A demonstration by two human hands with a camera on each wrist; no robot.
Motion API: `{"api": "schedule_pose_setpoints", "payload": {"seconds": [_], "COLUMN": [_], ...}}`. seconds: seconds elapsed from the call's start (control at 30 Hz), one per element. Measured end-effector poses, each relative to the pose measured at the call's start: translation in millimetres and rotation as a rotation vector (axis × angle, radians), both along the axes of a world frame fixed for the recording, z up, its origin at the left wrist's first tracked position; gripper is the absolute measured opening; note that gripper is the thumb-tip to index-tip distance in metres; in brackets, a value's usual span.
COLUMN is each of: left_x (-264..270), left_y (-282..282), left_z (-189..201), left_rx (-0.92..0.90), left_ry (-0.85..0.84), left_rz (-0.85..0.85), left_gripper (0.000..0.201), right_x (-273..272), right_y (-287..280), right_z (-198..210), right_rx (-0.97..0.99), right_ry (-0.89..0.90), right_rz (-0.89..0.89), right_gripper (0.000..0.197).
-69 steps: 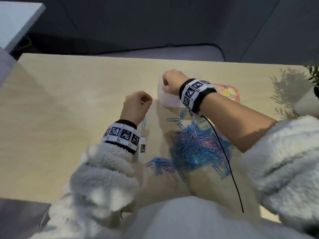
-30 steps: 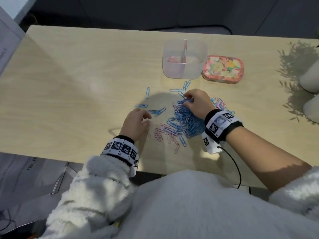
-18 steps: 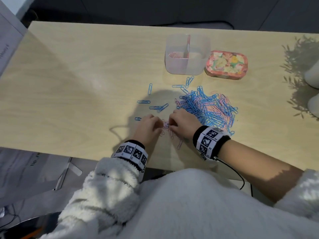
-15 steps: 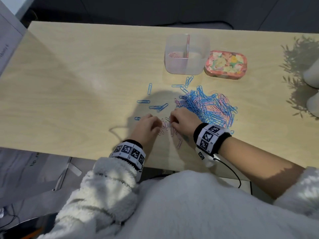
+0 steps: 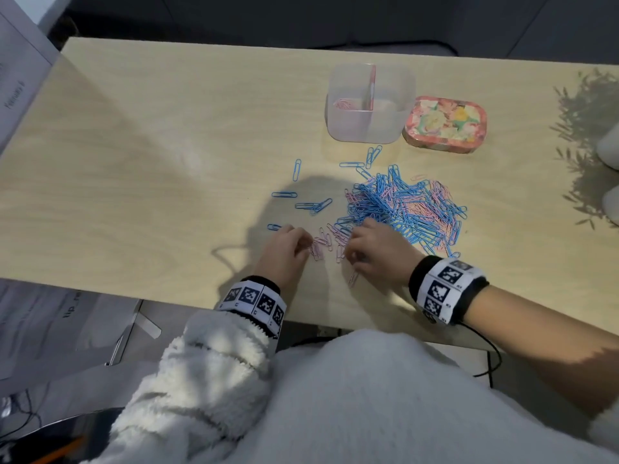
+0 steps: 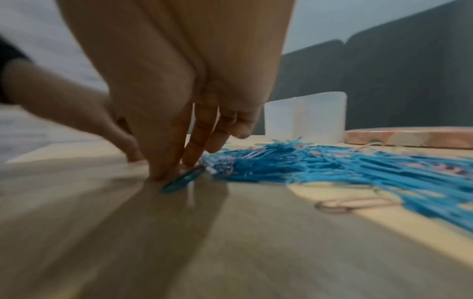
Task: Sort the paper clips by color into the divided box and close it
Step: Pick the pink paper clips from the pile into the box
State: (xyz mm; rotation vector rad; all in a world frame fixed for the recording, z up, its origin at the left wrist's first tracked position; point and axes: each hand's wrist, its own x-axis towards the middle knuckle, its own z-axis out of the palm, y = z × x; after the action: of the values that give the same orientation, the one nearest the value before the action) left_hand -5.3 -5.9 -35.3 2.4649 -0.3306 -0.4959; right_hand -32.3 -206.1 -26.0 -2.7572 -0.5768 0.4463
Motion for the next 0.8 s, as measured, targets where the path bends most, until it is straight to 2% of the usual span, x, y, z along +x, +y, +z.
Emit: {"api": "schedule_pose_setpoints", "payload": {"seconds": [0.1, 0.2, 0.3, 0.4, 0.57, 0.67, 0.73, 0.8], "left_x": [0.5, -1.6, -7.5, -12.0, -14.7, -13.6, -14.6, -16.0], "left_y": [-6.4, -5.9, -0.8, -3.8, -13.4, -15.9, -17.2, -19.0], "left_z": [-1.3, -5.1, -7.3, -7.4, -6.4, -6.1, -6.4, -6.4], "left_rx": [-0.019, -0.017, 0.018, 0.061, 0.059, 0.049, 0.041, 0.031], "left_ry": [0.005, -0.017, -0.093, -0.079, -0.062, -0.062, -0.068, -0.088], "left_rz": [-0.019, -0.015, -0.03, -0.054, 0.015, 0.026, 0.053, 0.071], "left_gripper": [0.02, 0.029, 0.067, 0.089, 0.082, 0.081, 0.085, 0.079], "right_x": [-3.1, 5.5, 11.1, 7.3, 9.1, 15.0, 18.3, 22.2], "right_y": [15.4, 28.2, 15.4, -7.6, -27.6, -8.5, 11.1, 24.4], "right_z": [-6.3, -1.8, 1.7, -2.2, -3.5, 3.3, 4.7, 3.2], "right_rx": [-0.019, 0.045, 0.108, 0.056, 0.1, 0.113, 0.047, -0.022], "right_ry": [-0.08, -0.067, -0.052, -0.009, -0.048, -0.074, -0.029, 0.026], "right_rz": [0.022, -0.037, -0.246, -0.298, -0.421, -0.294, -0.18, -0.147], "right_gripper": [0.01, 0.017, 0.019, 0.014, 0.012, 0.017, 0.022, 0.024]}}
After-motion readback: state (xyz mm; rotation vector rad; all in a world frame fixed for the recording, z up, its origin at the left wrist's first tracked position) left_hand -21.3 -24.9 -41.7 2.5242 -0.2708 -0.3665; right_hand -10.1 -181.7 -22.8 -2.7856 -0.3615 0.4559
